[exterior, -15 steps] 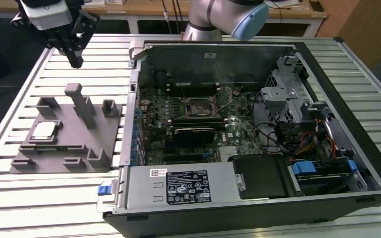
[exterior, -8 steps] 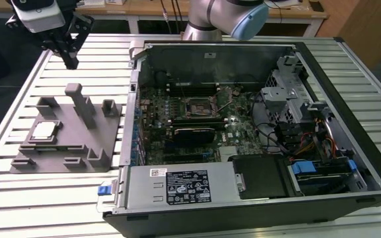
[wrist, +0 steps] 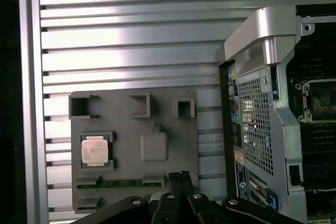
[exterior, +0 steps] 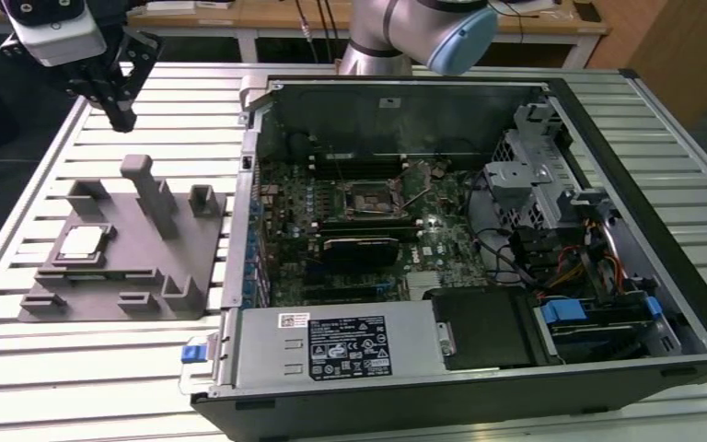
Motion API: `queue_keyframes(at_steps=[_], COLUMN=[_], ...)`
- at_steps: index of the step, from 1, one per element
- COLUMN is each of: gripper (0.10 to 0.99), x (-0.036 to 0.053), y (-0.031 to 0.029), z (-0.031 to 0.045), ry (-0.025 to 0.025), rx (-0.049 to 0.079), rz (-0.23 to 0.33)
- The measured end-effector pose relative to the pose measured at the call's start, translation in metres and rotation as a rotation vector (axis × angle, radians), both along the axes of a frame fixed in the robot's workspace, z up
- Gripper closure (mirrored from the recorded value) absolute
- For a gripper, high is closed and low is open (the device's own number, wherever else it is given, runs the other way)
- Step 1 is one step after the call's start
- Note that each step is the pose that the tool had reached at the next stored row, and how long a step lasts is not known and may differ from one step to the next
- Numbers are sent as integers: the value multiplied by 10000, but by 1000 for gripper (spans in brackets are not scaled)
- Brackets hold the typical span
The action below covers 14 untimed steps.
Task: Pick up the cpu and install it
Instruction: 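Reach for the cpu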
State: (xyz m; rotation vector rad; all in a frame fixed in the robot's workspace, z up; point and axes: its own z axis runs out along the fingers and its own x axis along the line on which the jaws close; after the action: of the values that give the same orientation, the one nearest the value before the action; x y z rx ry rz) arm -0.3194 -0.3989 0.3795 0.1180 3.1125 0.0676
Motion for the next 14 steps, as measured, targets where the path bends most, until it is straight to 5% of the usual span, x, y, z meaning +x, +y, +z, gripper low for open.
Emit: queue_keyframes(at_steps=[14], gripper=[980], x=[-194], y=[0], z=[-106], ry=[1], rx=[0], rz=[-1])
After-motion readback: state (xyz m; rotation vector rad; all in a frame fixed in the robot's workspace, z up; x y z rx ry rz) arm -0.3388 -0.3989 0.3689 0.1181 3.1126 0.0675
